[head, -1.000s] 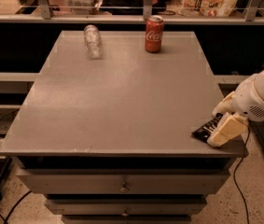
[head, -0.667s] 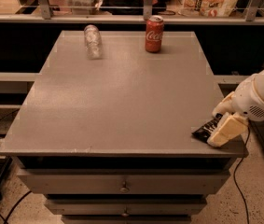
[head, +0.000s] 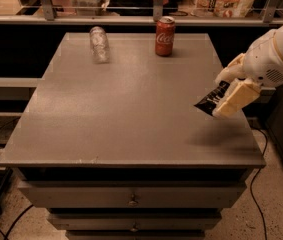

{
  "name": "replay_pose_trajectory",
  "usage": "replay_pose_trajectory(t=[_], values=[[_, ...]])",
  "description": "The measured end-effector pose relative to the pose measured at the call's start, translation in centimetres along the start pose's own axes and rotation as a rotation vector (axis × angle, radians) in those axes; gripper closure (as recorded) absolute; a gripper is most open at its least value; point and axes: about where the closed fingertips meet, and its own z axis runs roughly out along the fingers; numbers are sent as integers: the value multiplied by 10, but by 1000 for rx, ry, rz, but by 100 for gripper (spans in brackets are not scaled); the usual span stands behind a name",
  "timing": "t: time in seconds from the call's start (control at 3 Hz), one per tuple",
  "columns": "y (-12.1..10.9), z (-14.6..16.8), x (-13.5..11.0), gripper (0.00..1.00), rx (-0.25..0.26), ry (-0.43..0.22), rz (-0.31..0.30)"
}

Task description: Move rxbar chocolate near water bottle

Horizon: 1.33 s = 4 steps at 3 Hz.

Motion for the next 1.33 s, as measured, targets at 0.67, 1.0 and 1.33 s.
replay_pose_trajectory(t=[0.67,1.0,1.33], values=[[-5,15,-24,100,19,-66,-19],[-20,35,-63,100,41,-134,-81],[-47,74,-116,100,59,-257,-126]])
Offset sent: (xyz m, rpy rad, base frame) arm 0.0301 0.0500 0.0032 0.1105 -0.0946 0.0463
